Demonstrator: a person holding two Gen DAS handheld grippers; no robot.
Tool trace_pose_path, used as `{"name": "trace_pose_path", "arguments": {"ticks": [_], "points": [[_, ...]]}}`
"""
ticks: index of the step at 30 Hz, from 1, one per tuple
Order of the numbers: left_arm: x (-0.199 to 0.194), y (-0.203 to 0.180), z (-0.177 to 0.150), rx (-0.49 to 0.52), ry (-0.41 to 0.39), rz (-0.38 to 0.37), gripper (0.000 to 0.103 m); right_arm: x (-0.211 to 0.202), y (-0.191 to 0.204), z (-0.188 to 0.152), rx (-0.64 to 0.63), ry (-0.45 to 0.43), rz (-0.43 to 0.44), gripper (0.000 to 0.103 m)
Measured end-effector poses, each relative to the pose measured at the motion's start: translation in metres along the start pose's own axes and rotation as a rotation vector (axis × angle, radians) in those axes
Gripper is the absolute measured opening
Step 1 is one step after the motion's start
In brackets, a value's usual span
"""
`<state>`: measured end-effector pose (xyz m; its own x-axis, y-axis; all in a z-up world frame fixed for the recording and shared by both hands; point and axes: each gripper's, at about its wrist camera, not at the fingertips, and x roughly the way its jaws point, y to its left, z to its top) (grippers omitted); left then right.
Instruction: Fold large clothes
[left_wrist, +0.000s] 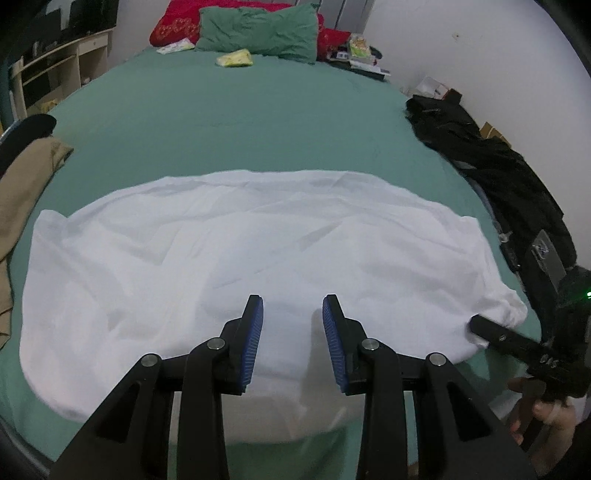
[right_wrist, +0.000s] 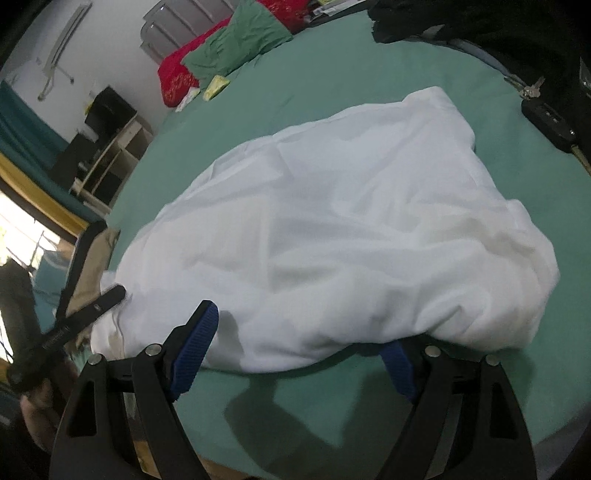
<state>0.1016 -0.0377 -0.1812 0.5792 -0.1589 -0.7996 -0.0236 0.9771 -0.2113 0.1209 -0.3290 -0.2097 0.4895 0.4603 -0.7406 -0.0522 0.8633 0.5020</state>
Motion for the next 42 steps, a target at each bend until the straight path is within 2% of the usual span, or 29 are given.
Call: {"name": "trace_pose_path", "arguments": {"ticks": [3, 6, 8, 10, 14, 17, 19, 21, 23, 27, 29, 31, 32, 33, 34, 36, 42], "points": [[0.014, 0.001, -0.006, -0.011, 0.037, 0.009, 0.036, 0.004, -0.001, 0.006, -0.002, -0.006, 0.011, 0.086], [0.019, -0.007, -0.009, 0.040, 0.041, 0.047, 0.036, 0.009, -0.002, 0.016, -0.006, -0.018, 0.029, 0.087], [0.017, -0.009, -0.003, 0.027, 0.044, 0.045, 0.036, 0.013, -0.004, 0.023, 0.005, -0.021, 0.047, 0.089], [0.010, -0.010, 0.006, -0.001, 0.016, 0.016, 0.036, 0.016, -0.005, 0.025, 0.010, -0.027, 0.067, 0.092], [0.007, -0.017, 0.023, 0.000, -0.037, 0.029, 0.036, 0.017, -0.005, 0.027, 0.004, -0.026, 0.081, 0.096], [0.026, -0.015, 0.029, -0.015, 0.004, 0.067, 0.036, 0.017, -0.004, 0.030, 0.025, -0.022, 0.082, 0.097], [0.049, -0.012, 0.024, -0.036, 0.086, 0.068, 0.036, 0.017, -0.005, 0.031, 0.036, -0.025, 0.086, 0.097], [0.050, -0.017, 0.019, -0.002, 0.048, 0.089, 0.036, 0.017, -0.005, 0.031, 0.051, -0.032, 0.086, 0.097], [0.051, -0.025, 0.017, 0.041, 0.044, 0.120, 0.035, 0.018, -0.005, 0.032, 0.046, -0.033, 0.075, 0.097], [0.048, -0.018, 0.015, -0.017, 0.035, 0.080, 0.035, 0.022, 0.002, 0.034, 0.036, -0.050, 0.048, 0.098], [0.048, -0.018, 0.014, -0.024, 0.032, 0.075, 0.035, 0.024, 0.002, 0.036, 0.057, -0.068, 0.070, 0.098], [0.046, -0.016, 0.013, -0.005, 0.028, 0.086, 0.035, 0.030, 0.000, 0.038, 0.089, -0.084, 0.143, 0.097], [0.046, -0.015, 0.013, 0.002, 0.023, 0.089, 0.035, 0.035, 0.001, 0.040, 0.098, -0.075, 0.178, 0.094], [0.047, -0.016, 0.012, 0.006, 0.019, 0.090, 0.035, 0.039, 0.003, 0.042, 0.097, -0.066, 0.195, 0.073], [0.047, -0.015, 0.012, 0.007, 0.015, 0.091, 0.035, 0.044, 0.005, 0.044, 0.097, -0.049, 0.217, 0.044], [0.050, -0.019, 0.011, 0.019, 0.012, 0.093, 0.035, 0.051, 0.010, 0.045, 0.093, -0.029, 0.248, 0.017], [0.054, -0.018, 0.011, 0.036, 0.004, 0.081, 0.035, 0.031, 0.061, 0.054, -0.106, -0.085, 0.159, 0.013]]}}
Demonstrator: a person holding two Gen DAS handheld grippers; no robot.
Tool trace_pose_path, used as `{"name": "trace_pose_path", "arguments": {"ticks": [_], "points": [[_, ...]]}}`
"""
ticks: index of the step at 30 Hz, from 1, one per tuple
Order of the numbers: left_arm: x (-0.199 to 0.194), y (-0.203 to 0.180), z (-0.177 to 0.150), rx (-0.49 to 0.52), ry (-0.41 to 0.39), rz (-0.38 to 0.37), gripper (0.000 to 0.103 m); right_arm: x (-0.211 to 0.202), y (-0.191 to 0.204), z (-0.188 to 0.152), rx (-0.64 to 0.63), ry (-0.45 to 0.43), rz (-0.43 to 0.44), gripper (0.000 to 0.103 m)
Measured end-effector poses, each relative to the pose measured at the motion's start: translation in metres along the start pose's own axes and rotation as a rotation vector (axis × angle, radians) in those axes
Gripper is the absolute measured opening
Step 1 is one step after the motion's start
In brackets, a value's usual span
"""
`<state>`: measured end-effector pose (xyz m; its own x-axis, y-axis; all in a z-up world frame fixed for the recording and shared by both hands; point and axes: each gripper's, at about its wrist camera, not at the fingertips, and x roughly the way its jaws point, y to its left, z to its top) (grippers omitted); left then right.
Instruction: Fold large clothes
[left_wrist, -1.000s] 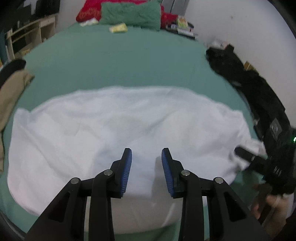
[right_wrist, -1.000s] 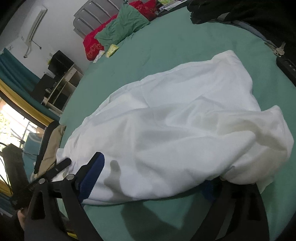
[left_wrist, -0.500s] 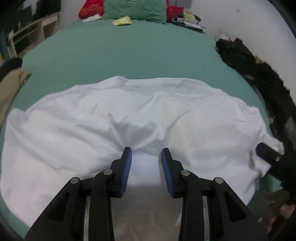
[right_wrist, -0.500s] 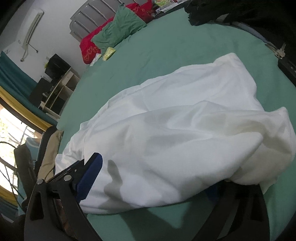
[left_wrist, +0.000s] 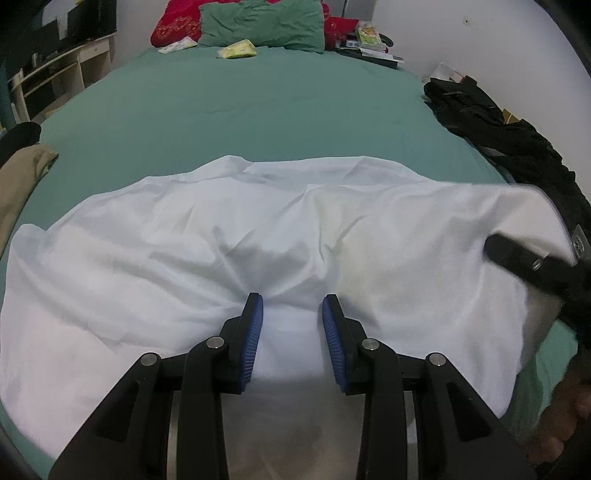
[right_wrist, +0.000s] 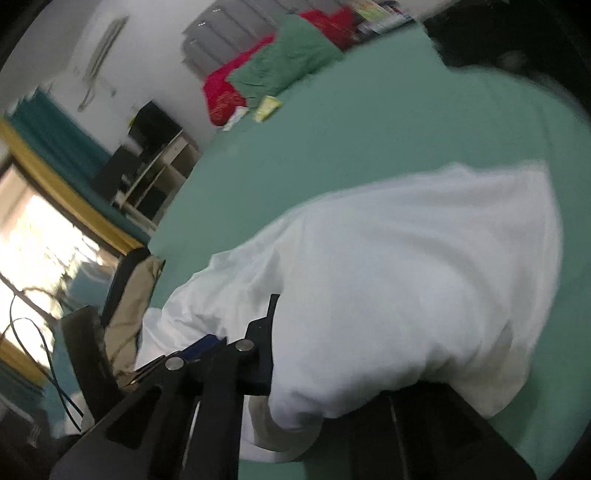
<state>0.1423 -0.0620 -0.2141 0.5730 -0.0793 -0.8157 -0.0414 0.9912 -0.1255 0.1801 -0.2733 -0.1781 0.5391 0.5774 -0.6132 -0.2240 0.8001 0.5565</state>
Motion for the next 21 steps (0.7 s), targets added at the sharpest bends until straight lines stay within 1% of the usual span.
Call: {"name": "trace_pose_path", "arguments": {"ticks": [2, 4, 7, 8, 9, 12, 13, 17, 20, 21], "points": [[0.000, -0.001, -0.001, 0.004, 0.004, -0.009, 0.035, -0.002, 0.022, 0.004, -0.090, -0.003, -0.044, 0.013], [-0.001, 0.004, 0.002, -0.001, 0.020, -0.035, 0.035, -0.002, 0.045, 0.006, -0.176, -0.005, -0.089, 0.013], [-0.009, 0.019, 0.010, -0.037, 0.061, -0.112, 0.035, 0.001, 0.071, 0.006, -0.277, 0.001, -0.152, 0.013], [-0.016, 0.025, 0.013, -0.043, 0.061, -0.130, 0.035, 0.004, 0.080, 0.006, -0.313, 0.007, -0.177, 0.013], [-0.027, 0.032, 0.015, -0.041, 0.046, -0.141, 0.035, 0.006, 0.087, 0.006, -0.335, 0.011, -0.193, 0.013], [-0.062, 0.057, 0.017, -0.005, -0.020, -0.123, 0.035, 0.016, 0.110, 0.002, -0.410, 0.037, -0.246, 0.013], [-0.072, 0.068, 0.017, 0.001, -0.031, -0.115, 0.035, 0.020, 0.119, 0.001, -0.435, 0.047, -0.256, 0.013], [-0.100, 0.121, 0.015, -0.036, -0.032, -0.076, 0.035, 0.034, 0.152, -0.009, -0.522, 0.081, -0.257, 0.013], [-0.118, 0.168, 0.008, -0.066, -0.033, -0.028, 0.035, 0.053, 0.175, -0.020, -0.573, 0.132, -0.241, 0.013], [-0.120, 0.177, 0.007, -0.073, -0.035, -0.016, 0.035, 0.060, 0.182, -0.024, -0.588, 0.151, -0.232, 0.013]]}}
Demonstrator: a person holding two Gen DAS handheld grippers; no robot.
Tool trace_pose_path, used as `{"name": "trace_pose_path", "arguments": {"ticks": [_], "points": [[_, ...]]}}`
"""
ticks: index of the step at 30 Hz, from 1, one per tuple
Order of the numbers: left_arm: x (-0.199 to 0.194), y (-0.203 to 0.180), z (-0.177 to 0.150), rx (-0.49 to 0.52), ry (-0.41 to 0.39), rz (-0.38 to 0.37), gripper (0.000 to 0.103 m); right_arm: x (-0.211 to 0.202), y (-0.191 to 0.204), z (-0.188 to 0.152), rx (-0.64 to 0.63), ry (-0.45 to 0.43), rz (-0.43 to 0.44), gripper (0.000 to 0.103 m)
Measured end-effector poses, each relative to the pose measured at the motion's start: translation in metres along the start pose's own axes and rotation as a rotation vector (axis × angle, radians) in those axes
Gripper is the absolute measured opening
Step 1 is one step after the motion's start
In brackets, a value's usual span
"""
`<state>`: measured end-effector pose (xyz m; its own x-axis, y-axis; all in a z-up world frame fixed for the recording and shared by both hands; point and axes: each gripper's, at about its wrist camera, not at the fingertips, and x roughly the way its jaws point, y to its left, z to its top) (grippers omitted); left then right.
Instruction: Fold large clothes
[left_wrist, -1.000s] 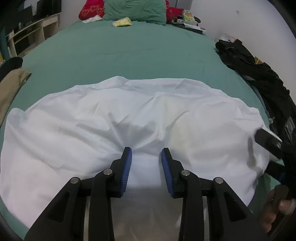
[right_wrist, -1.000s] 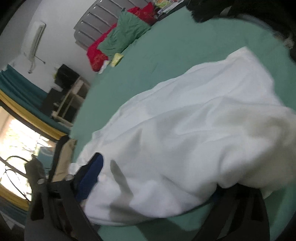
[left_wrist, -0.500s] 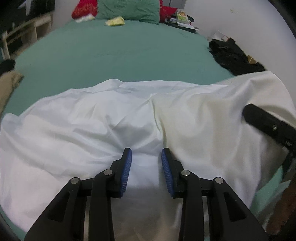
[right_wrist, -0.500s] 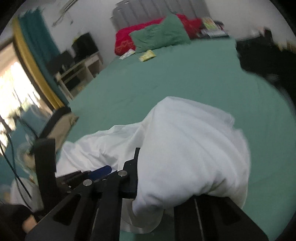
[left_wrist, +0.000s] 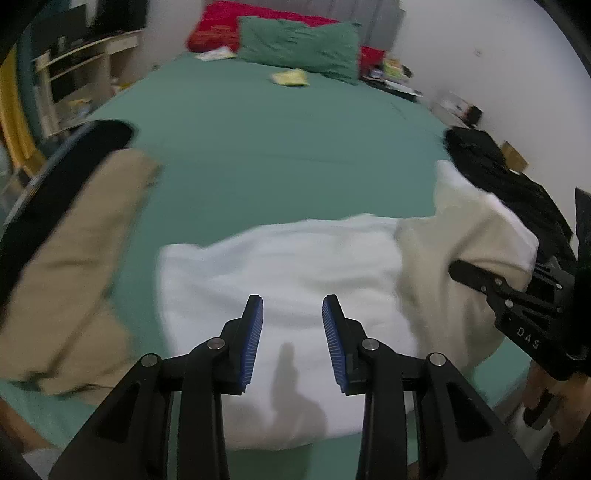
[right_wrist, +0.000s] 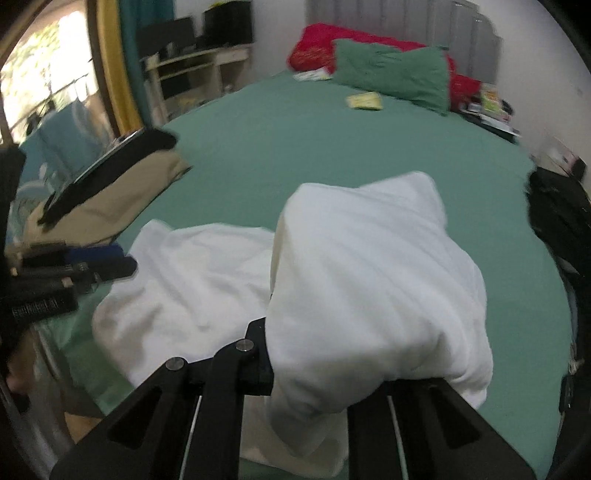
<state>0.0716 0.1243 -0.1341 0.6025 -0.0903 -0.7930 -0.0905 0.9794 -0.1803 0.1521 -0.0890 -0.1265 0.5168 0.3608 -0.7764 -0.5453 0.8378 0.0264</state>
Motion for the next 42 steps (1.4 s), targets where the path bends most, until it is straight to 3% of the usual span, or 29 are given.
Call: {"name": "trace_pose_path", "arguments": {"ticks": [3, 8, 12, 13, 15, 19, 25, 30, 34, 36, 38, 42], "points": [[-0.009, 0.036, -0.004, -0.045, 0.001, 0.037, 0.035, 0.018, 0.027, 0.005, -0.038, 0.037, 0.026, 0.016], [-0.016, 0.080, -0.010, -0.147, 0.018, 0.024, 0.035, 0.044, 0.071, 0.003, -0.124, 0.132, 0.076, 0.023], [-0.020, 0.097, -0.014, -0.190, 0.018, 0.039, 0.035, 0.055, 0.106, -0.006, -0.217, 0.209, 0.226, 0.064], [-0.021, 0.100, -0.014, -0.192, 0.019, 0.041, 0.035, 0.055, 0.116, -0.009, -0.248, 0.217, 0.248, 0.078], [-0.025, 0.107, -0.014, -0.203, 0.016, 0.045, 0.035, 0.052, 0.133, -0.015, -0.324, 0.208, 0.256, 0.092], [-0.023, 0.104, -0.008, -0.213, 0.013, 0.016, 0.035, 0.035, 0.133, -0.024, -0.372, 0.179, 0.293, 0.093], [-0.018, 0.057, 0.017, -0.131, -0.003, -0.077, 0.035, -0.016, 0.107, -0.035, -0.364, 0.075, 0.352, 0.093], [-0.016, -0.002, 0.045, -0.055, -0.037, -0.158, 0.038, -0.034, 0.070, -0.046, -0.272, 0.047, 0.301, 0.093], [0.002, -0.058, 0.050, 0.069, 0.007, -0.216, 0.046, -0.031, 0.012, -0.048, -0.102, 0.036, 0.176, 0.093], [0.022, -0.085, 0.044, 0.152, 0.063, -0.204, 0.047, -0.024, -0.019, -0.048, -0.004, 0.045, 0.095, 0.093], [0.040, -0.099, 0.036, 0.221, 0.108, -0.174, 0.047, -0.017, -0.045, -0.051, 0.099, 0.056, 0.066, 0.093], [0.068, -0.074, 0.018, 0.233, 0.160, 0.002, 0.046, -0.010, -0.078, -0.060, 0.248, 0.048, 0.103, 0.093]]}}
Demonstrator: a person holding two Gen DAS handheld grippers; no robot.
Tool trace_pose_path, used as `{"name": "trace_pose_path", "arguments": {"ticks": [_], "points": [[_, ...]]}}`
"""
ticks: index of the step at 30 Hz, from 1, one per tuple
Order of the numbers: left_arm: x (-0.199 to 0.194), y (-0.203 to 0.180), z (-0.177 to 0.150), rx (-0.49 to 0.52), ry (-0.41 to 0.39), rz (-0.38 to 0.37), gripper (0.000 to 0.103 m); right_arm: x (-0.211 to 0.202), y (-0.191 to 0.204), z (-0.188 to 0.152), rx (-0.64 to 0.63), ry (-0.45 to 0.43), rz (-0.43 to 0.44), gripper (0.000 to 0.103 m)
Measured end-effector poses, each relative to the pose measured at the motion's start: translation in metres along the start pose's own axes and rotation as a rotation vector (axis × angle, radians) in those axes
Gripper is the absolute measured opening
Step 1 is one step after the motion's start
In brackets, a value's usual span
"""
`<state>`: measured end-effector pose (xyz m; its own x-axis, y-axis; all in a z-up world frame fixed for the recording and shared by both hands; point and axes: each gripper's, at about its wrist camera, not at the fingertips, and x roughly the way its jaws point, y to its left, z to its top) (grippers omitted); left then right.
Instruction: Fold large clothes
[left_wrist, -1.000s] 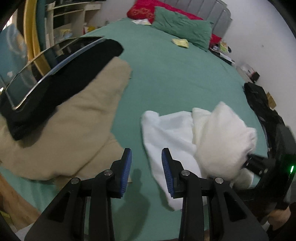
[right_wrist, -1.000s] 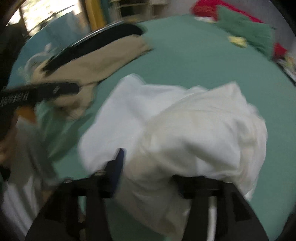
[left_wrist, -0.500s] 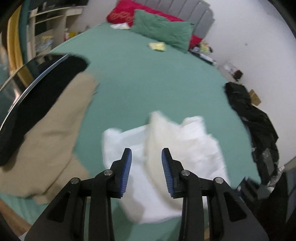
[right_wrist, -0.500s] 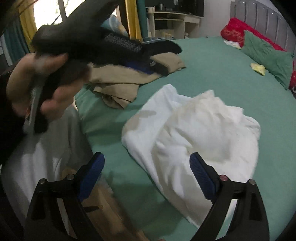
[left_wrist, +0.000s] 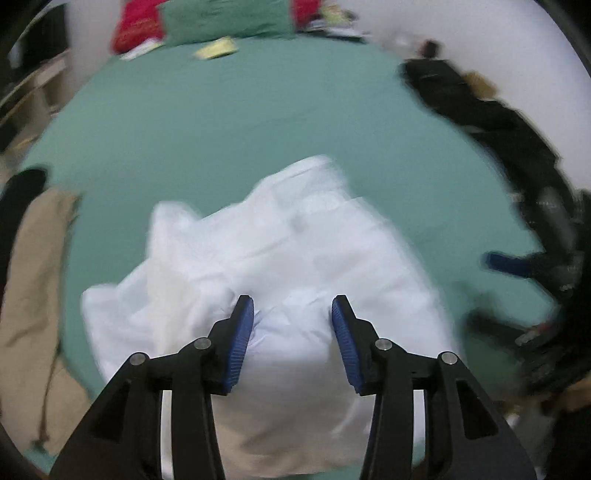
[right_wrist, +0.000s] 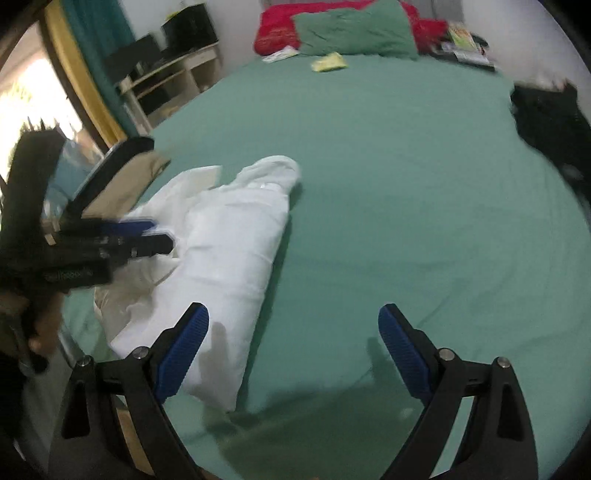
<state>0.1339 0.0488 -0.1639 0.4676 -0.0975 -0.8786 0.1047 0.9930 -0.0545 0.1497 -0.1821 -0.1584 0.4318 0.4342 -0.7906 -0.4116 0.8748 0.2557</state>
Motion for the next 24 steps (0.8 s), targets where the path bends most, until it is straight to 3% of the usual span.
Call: {"name": "trace_pose_path", "arguments": {"ticks": [5, 7, 11, 15, 17, 19, 24], "points": [[-0.016, 0.078, -0.033, -0.200, -0.031, 0.213, 0.046, 0.016, -0.001, 0.001, 0.017, -0.003, 0.060, 0.093], [-0.025, 0.100, -0.043, -0.277, -0.038, 0.239, 0.047, 0.026, -0.005, -0.002, 0.044, -0.002, 0.120, 0.093], [-0.041, 0.125, -0.060, -0.408, -0.070, 0.146, 0.046, 0.050, 0.000, 0.003, 0.123, 0.026, 0.270, 0.091], [-0.049, 0.115, -0.063, -0.400, -0.095, 0.060, 0.046, 0.079, 0.009, -0.014, 0.201, 0.106, 0.399, 0.058], [-0.056, 0.110, -0.065, -0.394, -0.114, 0.020, 0.046, 0.077, 0.012, -0.018, 0.200, 0.081, 0.397, 0.052], [-0.065, 0.103, -0.067, -0.370, -0.142, -0.008, 0.046, 0.073, 0.010, -0.019, 0.206, 0.086, 0.392, 0.026], [-0.078, 0.085, -0.052, -0.326, -0.179, -0.057, 0.047, 0.041, 0.020, -0.015, 0.094, 0.070, 0.255, 0.020]]}}
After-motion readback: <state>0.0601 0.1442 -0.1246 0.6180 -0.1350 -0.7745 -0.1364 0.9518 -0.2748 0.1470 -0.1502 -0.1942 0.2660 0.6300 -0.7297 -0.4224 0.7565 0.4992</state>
